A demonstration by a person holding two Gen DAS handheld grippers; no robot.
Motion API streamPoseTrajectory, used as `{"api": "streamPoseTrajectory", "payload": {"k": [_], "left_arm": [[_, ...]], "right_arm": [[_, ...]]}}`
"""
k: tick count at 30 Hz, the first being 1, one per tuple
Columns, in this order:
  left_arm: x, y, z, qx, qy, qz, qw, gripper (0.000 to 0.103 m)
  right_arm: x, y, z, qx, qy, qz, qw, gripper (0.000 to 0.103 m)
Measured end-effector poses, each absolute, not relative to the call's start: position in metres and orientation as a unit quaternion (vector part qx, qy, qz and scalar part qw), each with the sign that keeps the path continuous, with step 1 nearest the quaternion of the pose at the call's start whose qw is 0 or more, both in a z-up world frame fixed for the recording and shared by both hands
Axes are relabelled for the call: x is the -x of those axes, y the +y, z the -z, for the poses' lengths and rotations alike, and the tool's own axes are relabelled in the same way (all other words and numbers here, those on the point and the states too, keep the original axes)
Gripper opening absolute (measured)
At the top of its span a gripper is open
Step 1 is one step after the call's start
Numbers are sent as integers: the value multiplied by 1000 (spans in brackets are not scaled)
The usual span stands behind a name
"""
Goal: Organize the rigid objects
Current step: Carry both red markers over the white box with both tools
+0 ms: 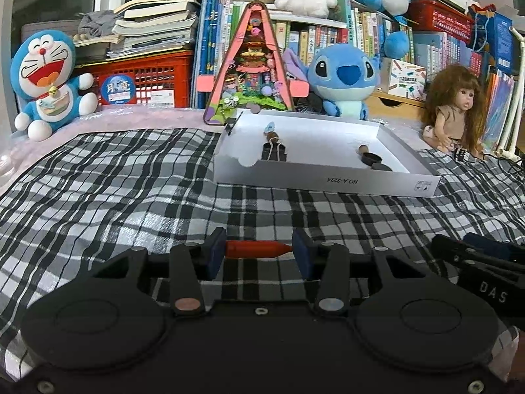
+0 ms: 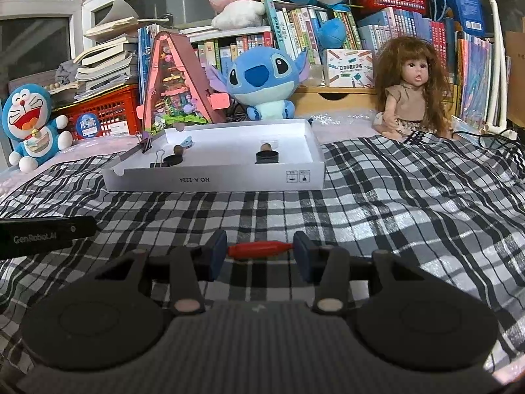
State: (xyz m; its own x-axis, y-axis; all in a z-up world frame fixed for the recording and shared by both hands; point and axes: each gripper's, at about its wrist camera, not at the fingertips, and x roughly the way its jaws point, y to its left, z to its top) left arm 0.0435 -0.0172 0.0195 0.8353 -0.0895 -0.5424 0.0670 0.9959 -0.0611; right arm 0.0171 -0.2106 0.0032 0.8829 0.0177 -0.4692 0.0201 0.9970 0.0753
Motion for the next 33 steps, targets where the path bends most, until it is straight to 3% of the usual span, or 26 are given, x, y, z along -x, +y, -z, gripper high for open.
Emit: {"api": "streamPoseTrajectory", "payload": {"k": [16,33], "left_arm": [[-104,-32,-54,20,280,90,956,42],[-216,-29,-63,52,340,117,932,42]], "right_arm": [[-67,-219,-31,-57,249,-13,967,49],[-164,-239,-60,-82,294,-14,952,49]]}}
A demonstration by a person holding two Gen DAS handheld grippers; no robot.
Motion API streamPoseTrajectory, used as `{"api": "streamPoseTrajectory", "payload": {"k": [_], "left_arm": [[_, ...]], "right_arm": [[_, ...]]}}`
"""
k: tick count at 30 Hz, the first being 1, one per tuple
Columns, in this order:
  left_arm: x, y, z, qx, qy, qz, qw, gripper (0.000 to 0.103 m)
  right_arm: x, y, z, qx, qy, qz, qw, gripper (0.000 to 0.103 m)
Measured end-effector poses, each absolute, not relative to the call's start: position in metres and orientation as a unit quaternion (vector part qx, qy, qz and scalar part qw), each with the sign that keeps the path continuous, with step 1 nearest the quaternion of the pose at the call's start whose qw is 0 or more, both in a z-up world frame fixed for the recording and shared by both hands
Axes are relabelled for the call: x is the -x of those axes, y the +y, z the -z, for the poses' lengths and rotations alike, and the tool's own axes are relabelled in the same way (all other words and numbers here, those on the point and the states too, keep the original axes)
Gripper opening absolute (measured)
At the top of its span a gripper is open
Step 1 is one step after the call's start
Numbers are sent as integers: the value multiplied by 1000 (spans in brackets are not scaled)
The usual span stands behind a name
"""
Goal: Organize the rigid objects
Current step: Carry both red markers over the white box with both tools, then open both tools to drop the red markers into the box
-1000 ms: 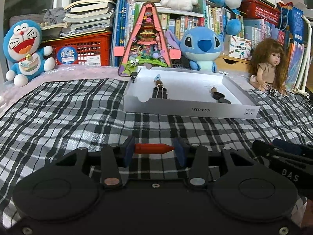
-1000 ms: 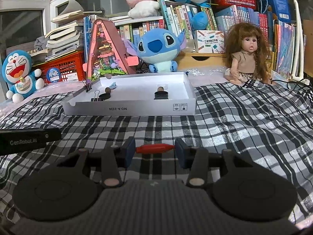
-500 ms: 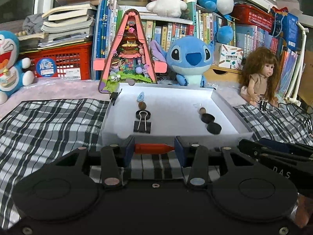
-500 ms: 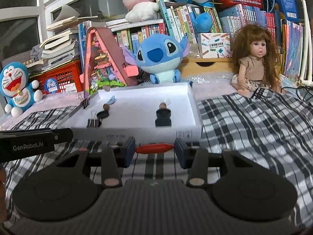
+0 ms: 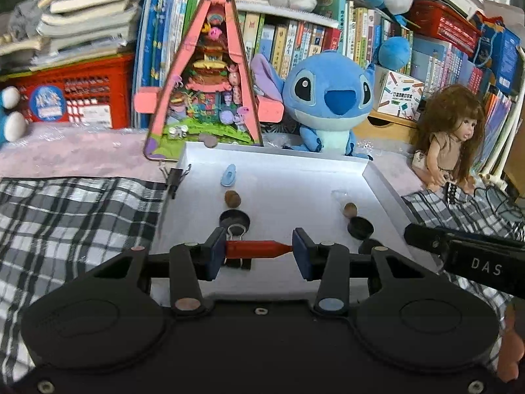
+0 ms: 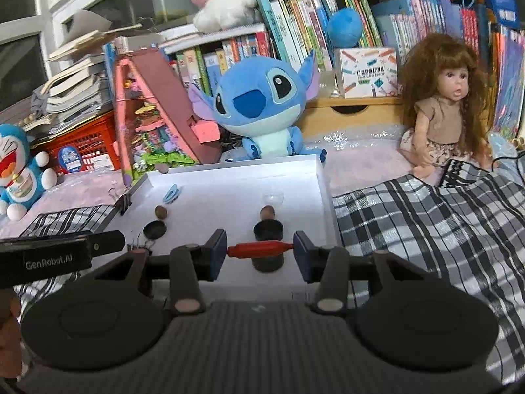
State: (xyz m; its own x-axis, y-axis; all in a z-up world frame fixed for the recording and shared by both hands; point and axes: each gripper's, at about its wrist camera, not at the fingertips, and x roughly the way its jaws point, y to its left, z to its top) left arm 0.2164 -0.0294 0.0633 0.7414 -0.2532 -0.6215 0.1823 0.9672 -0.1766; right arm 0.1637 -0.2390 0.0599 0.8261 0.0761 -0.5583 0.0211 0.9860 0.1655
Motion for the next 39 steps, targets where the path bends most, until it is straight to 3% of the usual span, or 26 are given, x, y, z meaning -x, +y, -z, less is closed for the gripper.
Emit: {"api": "streamPoseTrajectory", "payload": {"k": [11,39], "left_arm": [[-255,-35,-47,64,395,153,904,42],[-269,-67,-18,22,413,160,896,42]], "right_arm": [[-222,-250,-42,-128,388,-32,912,50],[-263,-242,-19,-116,430,-9,895,52]]}}
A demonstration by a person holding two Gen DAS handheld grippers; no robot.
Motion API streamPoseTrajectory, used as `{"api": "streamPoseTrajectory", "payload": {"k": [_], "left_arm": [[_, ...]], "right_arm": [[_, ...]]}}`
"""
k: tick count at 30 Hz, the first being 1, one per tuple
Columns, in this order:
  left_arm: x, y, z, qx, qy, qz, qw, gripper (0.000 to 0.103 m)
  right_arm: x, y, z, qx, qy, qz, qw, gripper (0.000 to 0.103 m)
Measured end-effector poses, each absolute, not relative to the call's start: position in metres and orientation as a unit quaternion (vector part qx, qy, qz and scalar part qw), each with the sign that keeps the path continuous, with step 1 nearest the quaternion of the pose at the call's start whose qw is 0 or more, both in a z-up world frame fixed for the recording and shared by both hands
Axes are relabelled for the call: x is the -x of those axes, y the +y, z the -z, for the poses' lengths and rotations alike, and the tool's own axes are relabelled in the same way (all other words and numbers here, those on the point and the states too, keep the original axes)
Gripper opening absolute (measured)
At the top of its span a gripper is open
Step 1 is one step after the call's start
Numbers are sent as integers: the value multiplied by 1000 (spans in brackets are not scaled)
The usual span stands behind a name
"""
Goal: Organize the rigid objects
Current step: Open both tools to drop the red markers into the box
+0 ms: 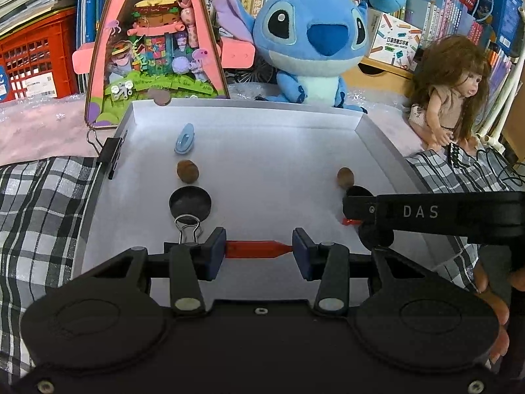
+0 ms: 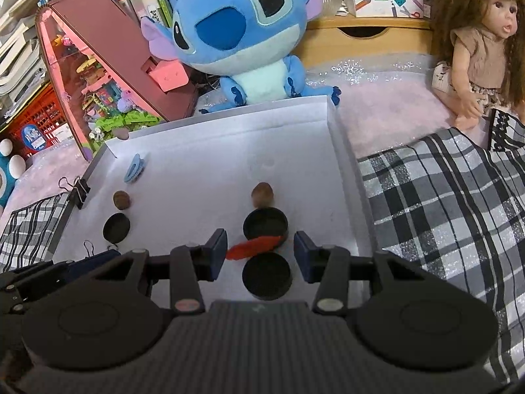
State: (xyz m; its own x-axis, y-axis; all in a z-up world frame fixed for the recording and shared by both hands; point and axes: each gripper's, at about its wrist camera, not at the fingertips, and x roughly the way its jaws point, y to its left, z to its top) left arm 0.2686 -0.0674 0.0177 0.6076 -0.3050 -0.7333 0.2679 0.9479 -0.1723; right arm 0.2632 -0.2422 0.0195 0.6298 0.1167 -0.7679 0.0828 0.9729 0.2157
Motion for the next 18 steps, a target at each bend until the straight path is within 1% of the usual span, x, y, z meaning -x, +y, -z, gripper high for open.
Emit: {"api": "streamPoseTrajectory", "payload": {"k": [7,9,10,14,18], "left_arm": [[-271,-68,-16,19,411,157,898,42],[-271,-68,-17,18,411,155,898,42],[-271,-68,-17,18,411,155,898,43],[-269,-66,-19,19,411,153,898,51],[-266,-63,-22,18,409,149,900,57]], "right_arm": [[-263,-243,-18,-120,431,-8,894,51],[-263,-244,-18,-122,433,-11,893,43],[-262,-244,-19,-125,433,-14,893,42],[-259,-243,-23,-127,430,-27,894,37],[-256,-242,-25,-129,427,-32,894,36]]}}
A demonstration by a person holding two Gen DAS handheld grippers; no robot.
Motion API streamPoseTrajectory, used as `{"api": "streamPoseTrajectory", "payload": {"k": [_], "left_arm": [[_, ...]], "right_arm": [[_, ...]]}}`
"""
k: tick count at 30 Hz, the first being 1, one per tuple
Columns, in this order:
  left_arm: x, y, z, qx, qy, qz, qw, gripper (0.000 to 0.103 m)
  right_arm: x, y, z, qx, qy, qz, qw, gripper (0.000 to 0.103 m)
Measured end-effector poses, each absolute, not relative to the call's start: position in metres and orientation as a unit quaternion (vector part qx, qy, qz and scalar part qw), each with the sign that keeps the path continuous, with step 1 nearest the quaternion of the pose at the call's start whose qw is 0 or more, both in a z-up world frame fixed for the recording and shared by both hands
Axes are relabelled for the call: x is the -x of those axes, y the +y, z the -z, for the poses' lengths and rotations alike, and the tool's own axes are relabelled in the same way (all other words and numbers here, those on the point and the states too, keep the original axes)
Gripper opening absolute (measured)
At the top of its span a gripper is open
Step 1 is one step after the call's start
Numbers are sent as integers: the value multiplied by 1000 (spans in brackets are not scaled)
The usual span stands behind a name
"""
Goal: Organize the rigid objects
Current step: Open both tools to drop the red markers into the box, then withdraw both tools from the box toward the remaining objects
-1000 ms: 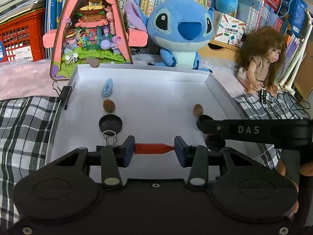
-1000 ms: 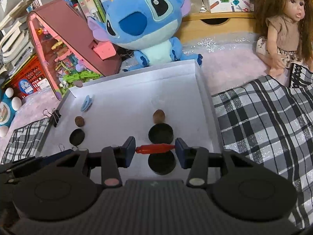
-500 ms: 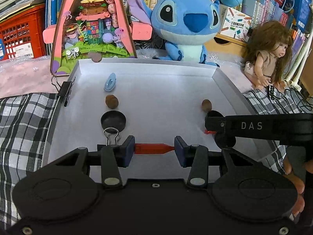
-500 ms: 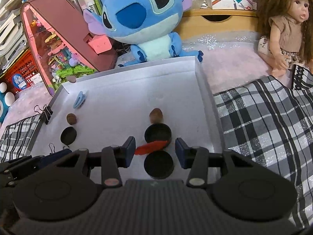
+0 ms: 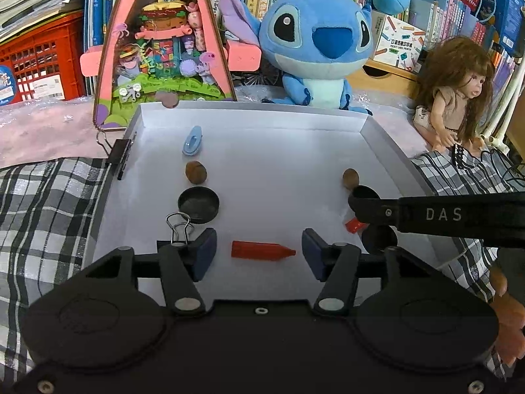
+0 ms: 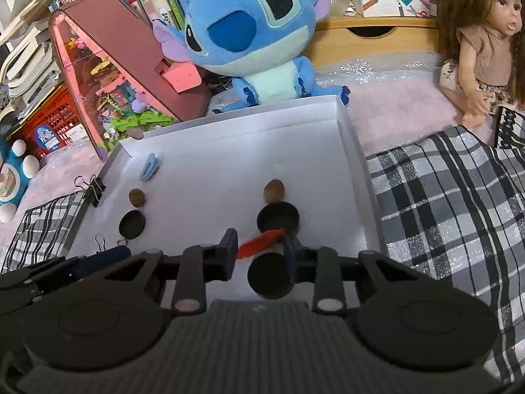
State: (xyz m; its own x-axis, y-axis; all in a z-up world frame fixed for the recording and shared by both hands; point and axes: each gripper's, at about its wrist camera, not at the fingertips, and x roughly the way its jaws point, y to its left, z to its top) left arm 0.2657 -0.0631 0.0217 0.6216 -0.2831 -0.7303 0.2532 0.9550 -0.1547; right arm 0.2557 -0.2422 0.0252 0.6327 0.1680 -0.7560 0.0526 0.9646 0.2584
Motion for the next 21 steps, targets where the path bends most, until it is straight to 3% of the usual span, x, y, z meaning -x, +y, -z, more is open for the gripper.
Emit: {"api": "streamPoseTrajectory", "payload": {"k": [13,21], "left_arm": [[-231,-49,-44,10,376,155,913,68],[-195,-35,-52,15,360,166,918,70]], "right_arm": [[-226,-246,-40,-126,402,-54,905,40],[-186,-242,-53,-104,372,-82,919,54]]}}
